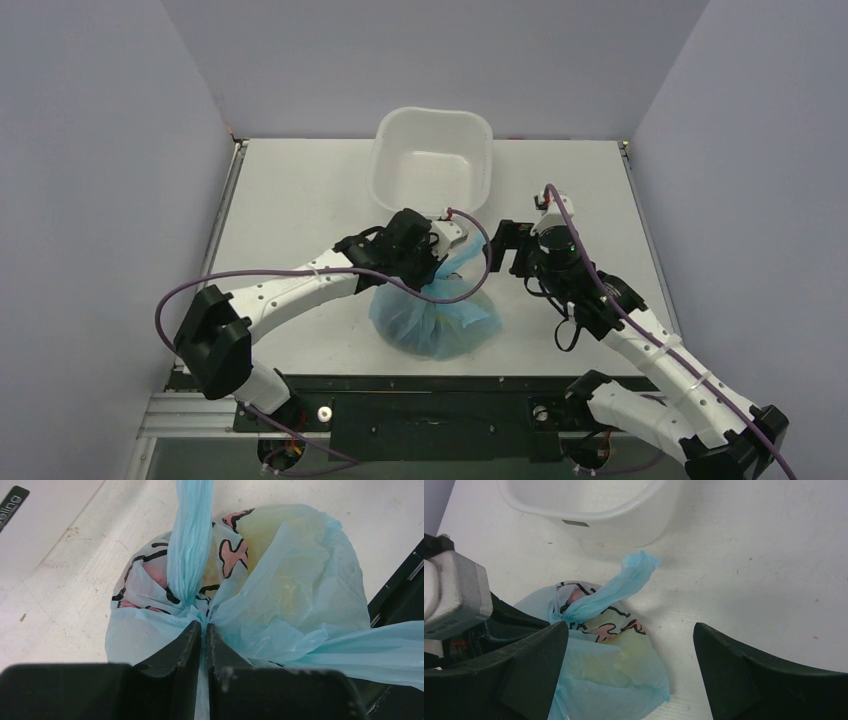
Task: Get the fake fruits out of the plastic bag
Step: Untie the plastic bag at the center of the board.
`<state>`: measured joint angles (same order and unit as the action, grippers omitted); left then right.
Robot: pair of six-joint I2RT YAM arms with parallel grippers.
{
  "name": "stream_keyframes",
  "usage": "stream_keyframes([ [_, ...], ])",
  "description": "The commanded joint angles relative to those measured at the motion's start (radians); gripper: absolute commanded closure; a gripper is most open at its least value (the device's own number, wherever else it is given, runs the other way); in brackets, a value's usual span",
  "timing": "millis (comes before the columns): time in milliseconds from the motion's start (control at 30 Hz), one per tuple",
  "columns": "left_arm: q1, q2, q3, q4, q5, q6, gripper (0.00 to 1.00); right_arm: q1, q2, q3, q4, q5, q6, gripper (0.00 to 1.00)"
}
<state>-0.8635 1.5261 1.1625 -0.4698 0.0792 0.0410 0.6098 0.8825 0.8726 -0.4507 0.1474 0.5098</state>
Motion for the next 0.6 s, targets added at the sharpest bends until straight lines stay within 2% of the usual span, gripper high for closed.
stream_keyframes([
  [0, -0.006, -0.084, 0.003, 0.066, -0.01, 0.008, 0.95, 0.045, 0.038, -0.01, 0.095, -0.054, 0.018, 0.1],
  [133, -0.006, -0.129, -0.026, 0.106, -0.02, 0.014, 1.0, 0.086, 0.102, 0.013, 0.127, -0.088, 0.027, 0.17],
  [267, -0.006, -0.159, -0.043, 0.132, -0.018, 0.012, 1.0, 0.101, 0.149, -0.002, 0.175, -0.128, 0.06, 0.2],
  [400, -0.007, -0.182, -0.059, 0.158, -0.008, 0.007, 1.0, 0.1, 0.104, -0.126, 0.332, -0.177, 0.153, 0.21],
  [433, -0.007, -0.187, -0.063, 0.164, 0.0, 0.007, 1.0, 0.099, 0.096, -0.17, 0.42, -0.198, 0.164, 0.21],
  [567, -0.006, -0.2, -0.072, 0.186, 0.02, -0.003, 1.0, 0.104, 0.094, -0.257, 0.553, -0.277, 0.198, 0.21],
])
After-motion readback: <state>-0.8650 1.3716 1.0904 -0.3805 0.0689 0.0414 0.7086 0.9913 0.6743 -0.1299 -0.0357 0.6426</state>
